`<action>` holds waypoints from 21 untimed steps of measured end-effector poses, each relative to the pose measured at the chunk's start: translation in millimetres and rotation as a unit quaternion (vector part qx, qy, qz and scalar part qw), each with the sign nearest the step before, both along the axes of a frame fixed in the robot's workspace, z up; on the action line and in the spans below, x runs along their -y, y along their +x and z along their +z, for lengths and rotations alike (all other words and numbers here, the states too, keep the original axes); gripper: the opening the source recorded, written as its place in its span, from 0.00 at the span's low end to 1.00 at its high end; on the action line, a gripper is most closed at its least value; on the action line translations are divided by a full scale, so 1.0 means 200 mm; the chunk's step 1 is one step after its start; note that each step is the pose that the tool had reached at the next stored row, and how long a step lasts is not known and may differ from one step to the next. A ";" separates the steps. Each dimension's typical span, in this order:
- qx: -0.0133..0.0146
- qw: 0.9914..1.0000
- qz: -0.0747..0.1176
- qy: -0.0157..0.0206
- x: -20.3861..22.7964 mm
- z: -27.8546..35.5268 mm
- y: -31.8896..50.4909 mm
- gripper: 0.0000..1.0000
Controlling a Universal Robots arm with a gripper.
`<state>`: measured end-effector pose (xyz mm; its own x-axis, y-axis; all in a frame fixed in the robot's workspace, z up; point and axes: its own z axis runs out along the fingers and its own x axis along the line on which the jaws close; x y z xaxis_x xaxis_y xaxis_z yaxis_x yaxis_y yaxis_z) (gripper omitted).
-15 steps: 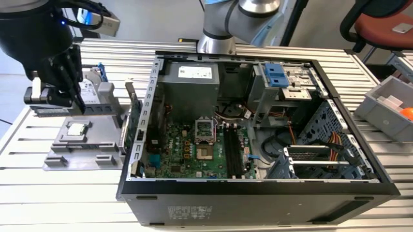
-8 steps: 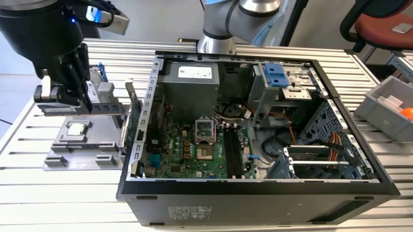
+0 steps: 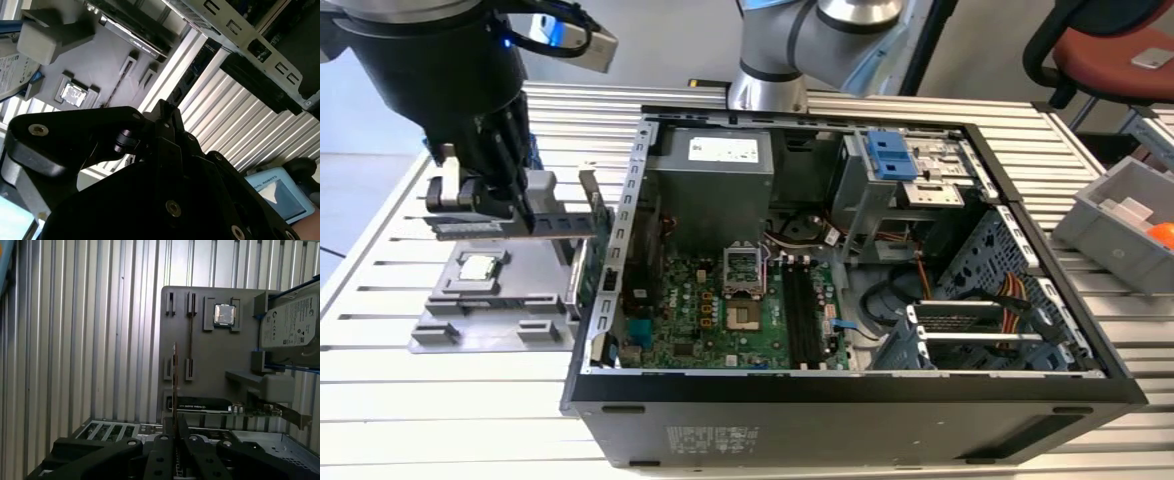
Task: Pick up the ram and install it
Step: 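Pick up the ram and move it above insertion slot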
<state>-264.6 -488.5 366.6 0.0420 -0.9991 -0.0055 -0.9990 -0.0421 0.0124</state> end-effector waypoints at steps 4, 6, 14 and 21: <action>0.000 1.000 0.000 0.000 0.000 0.000 0.035 0.00; 0.000 1.000 0.000 0.000 0.000 0.000 0.044 0.00; 0.000 1.000 0.000 0.000 -0.001 0.000 0.048 0.00; 0.000 1.000 0.000 0.000 -0.001 0.000 0.067 0.00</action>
<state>-251.3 -488.3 366.6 0.0424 -0.9991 -0.0055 -0.9990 -0.0425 0.0125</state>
